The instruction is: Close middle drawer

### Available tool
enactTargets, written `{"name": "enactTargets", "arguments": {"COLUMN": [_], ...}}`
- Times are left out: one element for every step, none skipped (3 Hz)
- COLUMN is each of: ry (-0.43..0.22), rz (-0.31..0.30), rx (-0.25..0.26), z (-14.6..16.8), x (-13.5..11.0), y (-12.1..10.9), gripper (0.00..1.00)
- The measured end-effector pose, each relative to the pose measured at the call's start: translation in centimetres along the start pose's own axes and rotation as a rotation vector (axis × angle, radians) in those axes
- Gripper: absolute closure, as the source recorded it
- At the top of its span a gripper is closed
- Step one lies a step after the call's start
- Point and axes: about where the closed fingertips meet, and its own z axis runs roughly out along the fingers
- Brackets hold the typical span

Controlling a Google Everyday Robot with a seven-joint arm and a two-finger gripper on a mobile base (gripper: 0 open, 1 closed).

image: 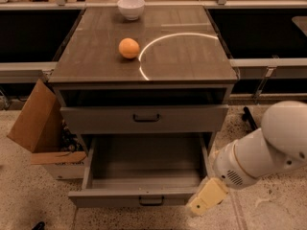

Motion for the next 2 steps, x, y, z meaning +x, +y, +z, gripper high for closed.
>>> {"name": "enactTargets", "arguments": {"ry": [-0.063, -0.066], "rz": [0.079, 0.093], "rx": [-0.091, -0.105], "z": [4.8, 5.72], "x": [0.53, 0.68], "y": [0.86, 0.67], "gripper": [0.0, 0.0]}}
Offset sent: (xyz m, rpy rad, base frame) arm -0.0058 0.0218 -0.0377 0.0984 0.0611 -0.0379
